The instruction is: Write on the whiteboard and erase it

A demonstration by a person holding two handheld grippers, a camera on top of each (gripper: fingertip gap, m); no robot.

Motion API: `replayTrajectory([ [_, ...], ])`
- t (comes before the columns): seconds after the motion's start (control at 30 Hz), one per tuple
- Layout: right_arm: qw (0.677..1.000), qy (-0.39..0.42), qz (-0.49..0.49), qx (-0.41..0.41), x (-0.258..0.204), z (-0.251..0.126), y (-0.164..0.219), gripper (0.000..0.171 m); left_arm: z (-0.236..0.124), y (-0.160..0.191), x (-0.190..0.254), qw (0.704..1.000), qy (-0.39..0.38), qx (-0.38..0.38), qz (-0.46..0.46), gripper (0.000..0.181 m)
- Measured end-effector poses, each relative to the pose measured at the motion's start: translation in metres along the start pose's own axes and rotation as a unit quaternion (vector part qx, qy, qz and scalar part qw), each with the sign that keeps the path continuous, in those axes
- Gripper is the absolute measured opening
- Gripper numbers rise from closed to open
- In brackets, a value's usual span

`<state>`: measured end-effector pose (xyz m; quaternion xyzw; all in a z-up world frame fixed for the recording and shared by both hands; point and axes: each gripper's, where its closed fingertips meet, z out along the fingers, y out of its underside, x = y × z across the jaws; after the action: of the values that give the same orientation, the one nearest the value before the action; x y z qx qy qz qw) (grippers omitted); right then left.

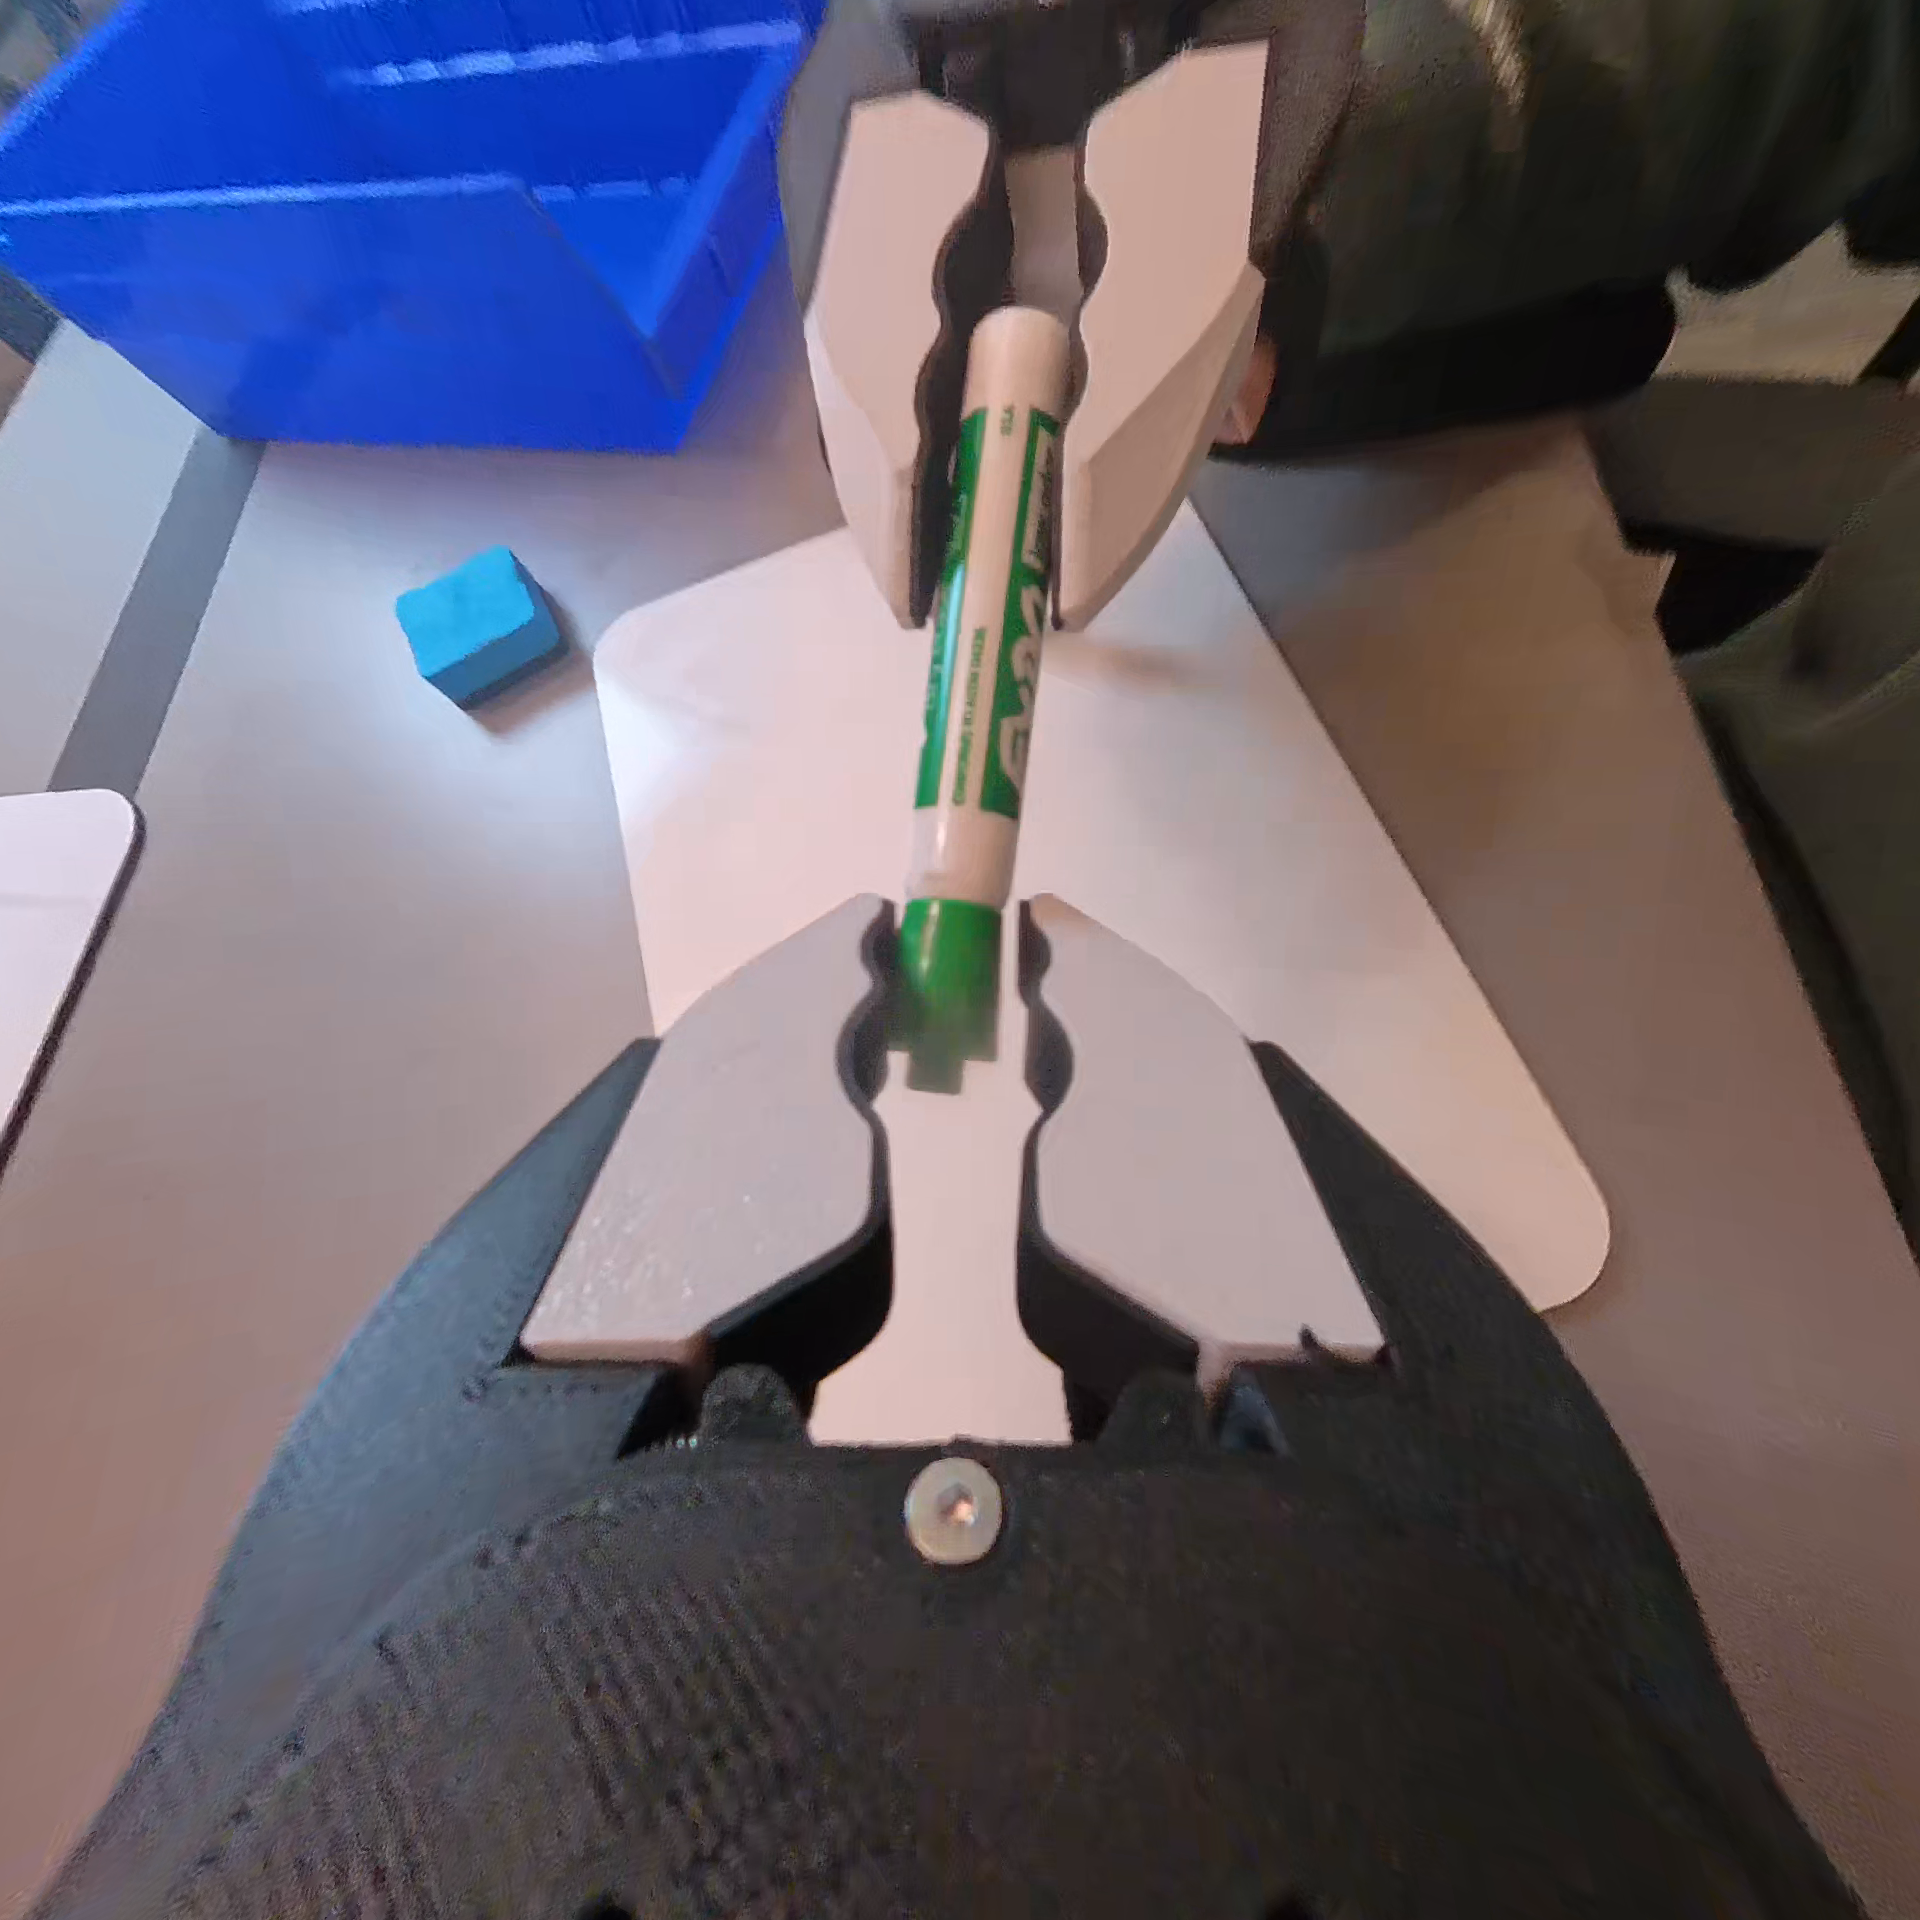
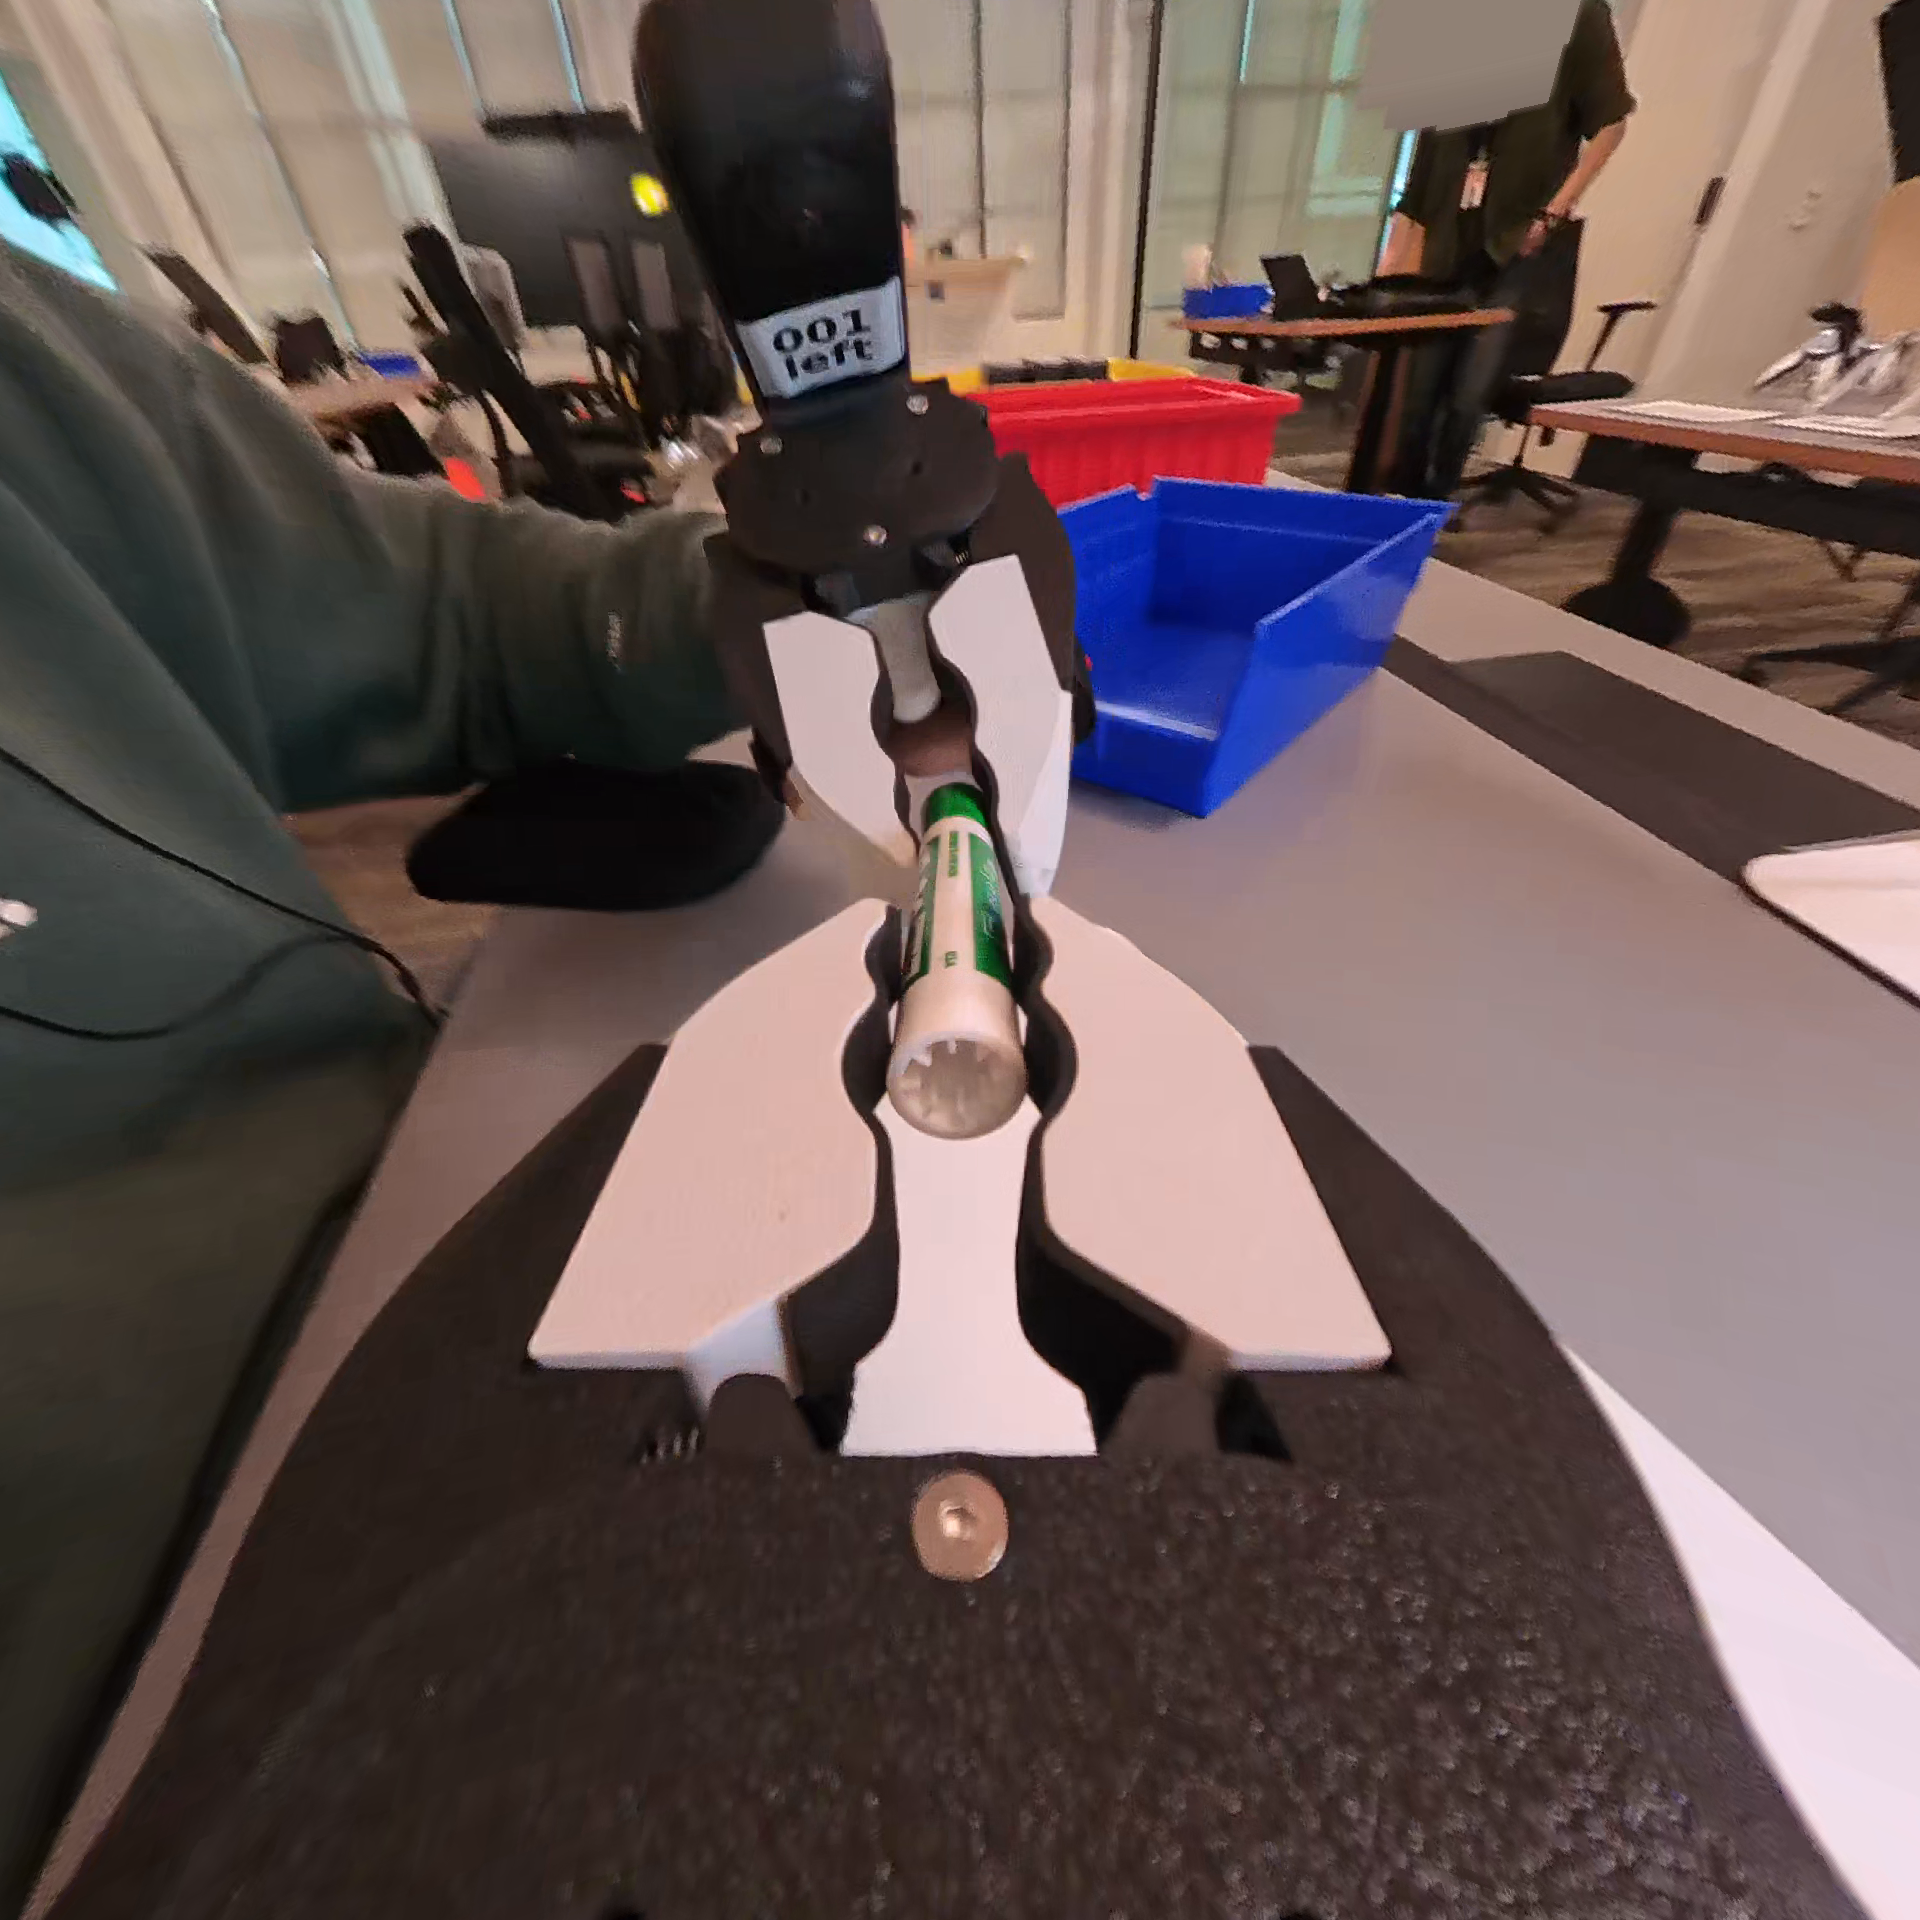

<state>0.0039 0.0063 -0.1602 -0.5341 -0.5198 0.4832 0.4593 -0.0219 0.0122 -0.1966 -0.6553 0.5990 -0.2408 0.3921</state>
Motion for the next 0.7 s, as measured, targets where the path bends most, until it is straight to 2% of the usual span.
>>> replayTrajectory([
  [0.23, 0.997, -0.047, 0.049, 0.035, -0.009, -0.001, -0.004, 0.021, -0.009, -0.009, 0.013, 0.999, -0.007, 0.039, -0.029, 0.019],
  [0.33, 0.995, -0.057, 0.062, 0.046, -0.011, -0.001, -0.006, 0.021, -0.011, -0.016, 0.017, 0.995, 0.002, 0.081, -0.056, 0.029],
  [0.43, 0.994, -0.065, 0.075, 0.055, -0.012, 0.000, -0.007, 0.021, -0.012, -0.017, 0.016, 0.992, -0.009, 0.110, -0.063, 0.021],
  [0.53, 0.993, -0.069, 0.080, 0.055, -0.012, 0.001, -0.005, 0.021, -0.011, -0.014, 0.021, 0.990, 0.010, 0.119, -0.078, 0.019],
  [0.6, 0.993, -0.067, 0.083, 0.052, -0.009, 0.000, -0.003, 0.021, -0.014, -0.012, 0.021, 0.987, 0.019, 0.130, -0.087, 0.025],
  [0.7, 0.991, -0.076, 0.093, 0.053, -0.009, 0.000, -0.002, 0.021, -0.020, -0.009, 0.019, 0.985, 0.018, 0.143, -0.094, 0.020],
])
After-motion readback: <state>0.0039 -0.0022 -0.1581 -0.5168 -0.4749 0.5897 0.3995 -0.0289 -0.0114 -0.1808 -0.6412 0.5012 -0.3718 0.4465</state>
